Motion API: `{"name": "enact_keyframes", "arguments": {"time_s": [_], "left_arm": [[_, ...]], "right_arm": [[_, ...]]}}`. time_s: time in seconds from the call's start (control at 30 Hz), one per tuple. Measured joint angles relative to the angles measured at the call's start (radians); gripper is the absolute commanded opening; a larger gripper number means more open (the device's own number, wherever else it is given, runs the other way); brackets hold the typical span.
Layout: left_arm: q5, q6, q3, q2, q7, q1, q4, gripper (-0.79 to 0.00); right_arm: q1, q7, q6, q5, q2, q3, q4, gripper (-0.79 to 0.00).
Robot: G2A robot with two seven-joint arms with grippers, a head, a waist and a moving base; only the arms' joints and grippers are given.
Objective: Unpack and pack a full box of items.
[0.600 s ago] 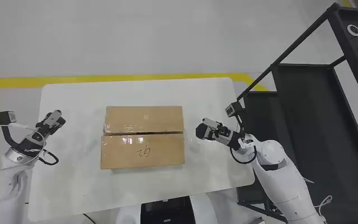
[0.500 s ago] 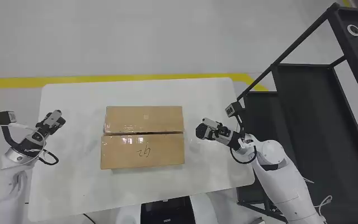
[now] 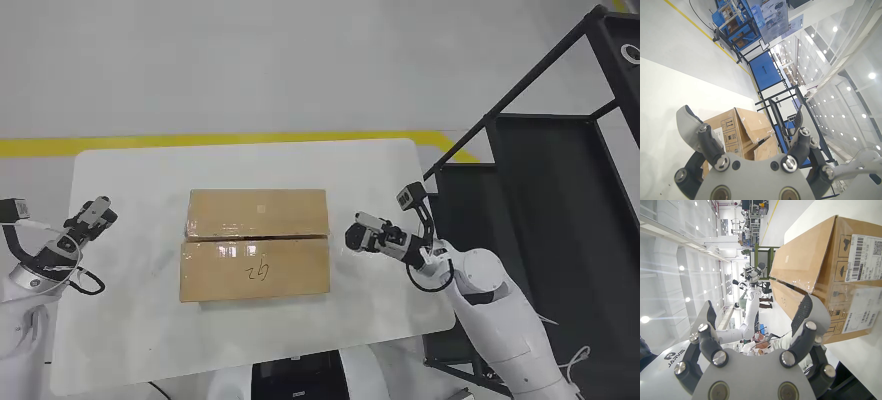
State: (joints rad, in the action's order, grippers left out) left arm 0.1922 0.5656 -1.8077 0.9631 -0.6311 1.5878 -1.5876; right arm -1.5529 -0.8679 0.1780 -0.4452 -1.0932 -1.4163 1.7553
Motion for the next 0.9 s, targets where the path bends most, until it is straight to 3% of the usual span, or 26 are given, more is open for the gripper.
{"name": "enact_keyframes", "arguments": {"time_s": [0.23, 0.4, 0.6, 0.9], "left_arm": [[-0.014, -0.009, 0.012, 0.000, -0.014, 0.005, -0.010, 0.000], [0.025, 0.030, 0.024, -0.008, -0.157, -0.009, 0.023, 0.000], [0.168, 0.074, 0.031, -0.013, -0.289, -0.042, 0.065, 0.000], [0.169, 0.074, 0.031, -0.013, -0.288, -0.042, 0.065, 0.000]], "right_arm": [[0.054, -0.135, -0.109, 0.010, 0.011, 0.006, -0.039, 0.000], [0.090, -0.273, -0.174, 0.028, 0.023, 0.004, -0.096, 0.000], [0.117, -0.322, -0.074, 0.039, 0.019, 0.068, -0.149, 0.000], [0.134, -0.164, 0.130, 0.120, 0.005, 0.128, -0.189, 0.000]]}}
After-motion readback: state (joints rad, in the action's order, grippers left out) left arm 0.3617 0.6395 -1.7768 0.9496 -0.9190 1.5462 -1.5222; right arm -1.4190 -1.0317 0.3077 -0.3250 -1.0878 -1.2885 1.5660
